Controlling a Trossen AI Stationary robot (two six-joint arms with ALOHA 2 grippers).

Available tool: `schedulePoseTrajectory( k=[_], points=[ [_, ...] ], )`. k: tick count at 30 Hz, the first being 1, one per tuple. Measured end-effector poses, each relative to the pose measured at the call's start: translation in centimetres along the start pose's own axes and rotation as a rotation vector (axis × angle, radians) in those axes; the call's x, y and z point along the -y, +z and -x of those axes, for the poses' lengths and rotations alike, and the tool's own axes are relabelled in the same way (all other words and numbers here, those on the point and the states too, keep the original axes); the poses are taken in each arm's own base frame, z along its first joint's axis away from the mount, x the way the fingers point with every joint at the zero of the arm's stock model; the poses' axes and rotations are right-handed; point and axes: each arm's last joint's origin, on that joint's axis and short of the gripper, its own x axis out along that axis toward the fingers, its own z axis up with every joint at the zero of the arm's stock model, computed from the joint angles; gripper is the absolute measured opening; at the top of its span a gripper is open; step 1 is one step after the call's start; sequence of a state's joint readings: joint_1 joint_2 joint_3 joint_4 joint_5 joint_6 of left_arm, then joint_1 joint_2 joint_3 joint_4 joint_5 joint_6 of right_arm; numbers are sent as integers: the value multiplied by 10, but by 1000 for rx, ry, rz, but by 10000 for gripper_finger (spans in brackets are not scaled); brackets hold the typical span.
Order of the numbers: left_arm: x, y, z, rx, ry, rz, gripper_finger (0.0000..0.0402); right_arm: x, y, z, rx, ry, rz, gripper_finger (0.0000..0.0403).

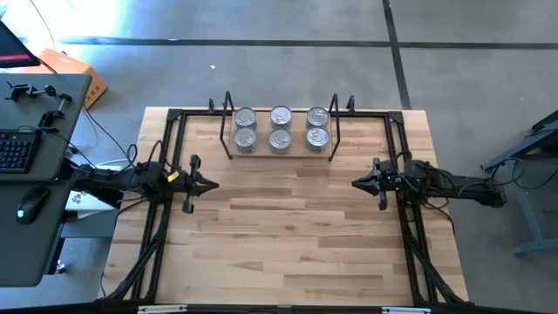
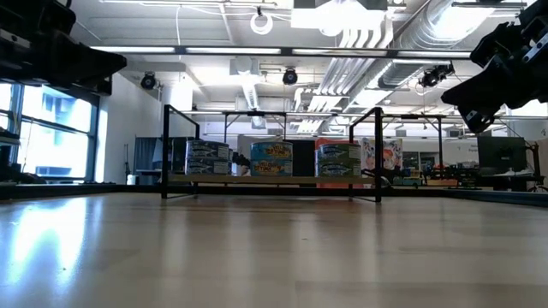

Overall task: Stack canned seafood by type on shelf
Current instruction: Return to Home Position

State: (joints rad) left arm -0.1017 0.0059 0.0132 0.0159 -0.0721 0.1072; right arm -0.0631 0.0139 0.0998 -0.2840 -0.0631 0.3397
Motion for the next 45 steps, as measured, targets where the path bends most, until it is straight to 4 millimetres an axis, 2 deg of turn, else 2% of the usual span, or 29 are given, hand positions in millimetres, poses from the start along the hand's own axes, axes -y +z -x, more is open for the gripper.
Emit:
schedulePoseTrajectory(
  k=[5, 14, 18, 20, 22, 29, 32, 35, 40, 45],
  points=[
    [2, -1, 0, -8, -68, -35, 1, 0, 0, 0, 0, 0, 0, 16],
    [2, -5, -3, -55, -59, -13, 2, 0, 0, 0, 0, 0, 53, 16],
    [2, -6, -4, -72, -58, 63, 3, 0, 0, 0, 6, -17, 305, 16],
    [2, -6, -4, -73, -57, 74, 3, 2, 1, 0, 18, -77, 337, 16],
    [2, -6, -4, -74, -57, 74, 3, 3, 2, 1, 29, -91, 343, 16],
    [2, -6, -4, -76, -52, 116, 3, -9, 18, 4, 173, 152, 310, 16],
    [2, -6, -4, -78, -40, 165, 3, -10, 20, 3, 239, 177, 267, 16],
    [2, -6, -4, -79, -36, 202, 3, -6, 12, -3, 317, 201, 239, 16],
    [2, -6, -4, -79, -33, 231, 3, -8, 17, -1, 377, 192, 232, 16],
    [2, -6, -4, -80, -35, 201, 3, -6, 12, -4, 325, 176, 254, 16]
  ],
)
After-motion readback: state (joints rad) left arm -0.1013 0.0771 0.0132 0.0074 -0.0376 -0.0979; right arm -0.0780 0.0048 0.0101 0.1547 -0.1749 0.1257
